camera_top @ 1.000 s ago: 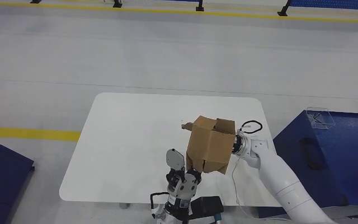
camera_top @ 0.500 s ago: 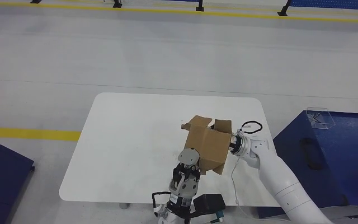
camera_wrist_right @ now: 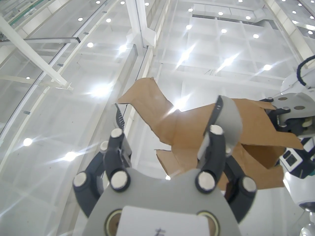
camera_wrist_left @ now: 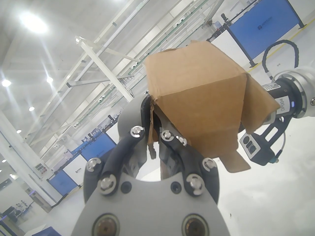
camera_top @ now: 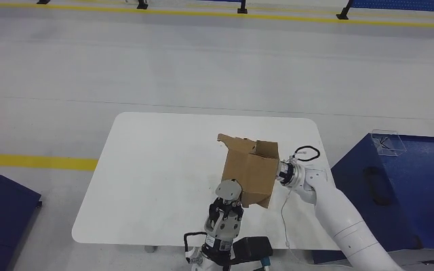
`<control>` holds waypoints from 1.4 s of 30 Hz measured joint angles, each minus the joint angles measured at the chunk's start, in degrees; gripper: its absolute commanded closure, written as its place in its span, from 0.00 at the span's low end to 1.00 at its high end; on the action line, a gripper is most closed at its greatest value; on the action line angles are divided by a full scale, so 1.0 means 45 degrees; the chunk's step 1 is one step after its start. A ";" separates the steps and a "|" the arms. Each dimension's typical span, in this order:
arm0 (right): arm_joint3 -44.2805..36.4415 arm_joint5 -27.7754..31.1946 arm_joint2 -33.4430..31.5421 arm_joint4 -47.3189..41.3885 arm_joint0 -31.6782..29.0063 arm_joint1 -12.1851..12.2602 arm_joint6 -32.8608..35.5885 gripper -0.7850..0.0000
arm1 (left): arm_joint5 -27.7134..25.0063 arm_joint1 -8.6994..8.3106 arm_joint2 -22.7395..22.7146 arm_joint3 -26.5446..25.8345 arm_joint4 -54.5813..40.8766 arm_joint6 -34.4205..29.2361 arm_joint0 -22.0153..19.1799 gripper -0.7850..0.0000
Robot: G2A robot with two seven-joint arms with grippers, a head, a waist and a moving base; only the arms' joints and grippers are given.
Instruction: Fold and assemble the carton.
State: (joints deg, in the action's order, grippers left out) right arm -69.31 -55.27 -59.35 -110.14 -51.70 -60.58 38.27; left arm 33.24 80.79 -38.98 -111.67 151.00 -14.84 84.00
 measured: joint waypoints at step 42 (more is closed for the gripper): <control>0.0209 0.1536 -0.4888 0.3402 0.0051 0.1336 0.3910 0.00 | -0.1939 0.1189 -0.6120 -0.1347 -2.6772 -0.8548 -0.2846 1.00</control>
State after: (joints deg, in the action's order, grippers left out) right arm -68.37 -48.36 -81.35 -94.83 -51.47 -54.57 55.86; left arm 24.52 86.14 -66.52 -117.73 30.53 -53.31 71.19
